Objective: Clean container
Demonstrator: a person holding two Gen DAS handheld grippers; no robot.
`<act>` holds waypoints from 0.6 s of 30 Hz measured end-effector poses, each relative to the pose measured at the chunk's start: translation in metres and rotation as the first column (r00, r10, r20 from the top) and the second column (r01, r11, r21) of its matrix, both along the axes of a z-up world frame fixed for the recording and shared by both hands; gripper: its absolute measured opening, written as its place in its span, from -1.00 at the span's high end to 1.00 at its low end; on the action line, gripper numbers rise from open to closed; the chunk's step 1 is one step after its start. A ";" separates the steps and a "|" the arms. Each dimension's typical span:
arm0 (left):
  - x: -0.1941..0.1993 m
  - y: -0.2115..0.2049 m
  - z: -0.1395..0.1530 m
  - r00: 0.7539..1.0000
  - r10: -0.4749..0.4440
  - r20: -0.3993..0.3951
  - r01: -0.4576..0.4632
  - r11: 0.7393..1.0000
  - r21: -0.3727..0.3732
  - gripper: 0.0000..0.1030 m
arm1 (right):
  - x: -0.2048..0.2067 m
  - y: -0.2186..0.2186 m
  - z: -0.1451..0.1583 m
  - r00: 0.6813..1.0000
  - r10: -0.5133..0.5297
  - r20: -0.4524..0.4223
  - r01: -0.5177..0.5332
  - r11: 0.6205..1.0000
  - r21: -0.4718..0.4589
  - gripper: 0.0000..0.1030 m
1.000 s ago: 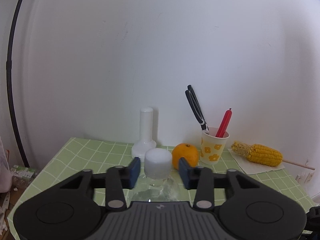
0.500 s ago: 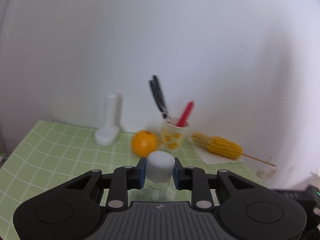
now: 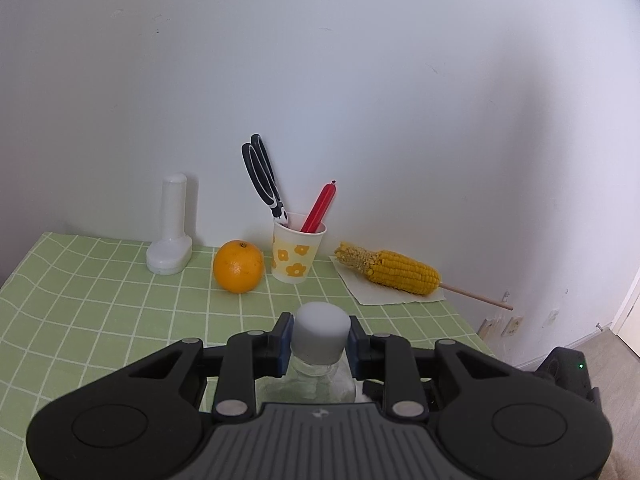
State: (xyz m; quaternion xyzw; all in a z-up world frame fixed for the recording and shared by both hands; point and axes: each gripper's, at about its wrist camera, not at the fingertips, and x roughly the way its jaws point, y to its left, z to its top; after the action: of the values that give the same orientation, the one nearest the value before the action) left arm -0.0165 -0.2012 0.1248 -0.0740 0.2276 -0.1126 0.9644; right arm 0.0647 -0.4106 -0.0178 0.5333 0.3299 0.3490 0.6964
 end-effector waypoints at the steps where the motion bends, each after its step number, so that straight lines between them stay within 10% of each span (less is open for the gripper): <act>1: 0.000 0.001 0.000 1.000 0.008 0.000 -0.008 1.000 -0.008 0.44 | 0.001 0.001 -0.001 1.000 0.001 -0.001 -0.001 1.000 -0.026 0.83; 6: -0.001 0.002 0.002 0.999 0.034 -0.006 -0.035 0.999 -0.032 0.43 | 0.000 0.014 0.009 0.999 0.016 0.042 -0.009 0.984 -0.179 0.83; 13: -0.002 0.005 0.004 0.998 0.064 -0.017 -0.065 0.997 -0.049 0.43 | -0.007 0.001 0.021 0.998 -0.022 0.050 0.017 0.996 0.092 0.83; 18: -0.002 0.007 0.005 0.992 0.119 -0.033 -0.122 0.989 -0.087 0.42 | -0.013 0.009 0.036 0.994 -0.038 0.104 0.036 0.999 0.020 0.83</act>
State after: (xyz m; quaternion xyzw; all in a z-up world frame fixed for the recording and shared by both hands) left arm -0.0187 -0.1946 0.1299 -0.1321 0.2308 -0.0631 0.9619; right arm 0.0518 -0.4017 0.0187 0.5267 0.2801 0.3663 0.7141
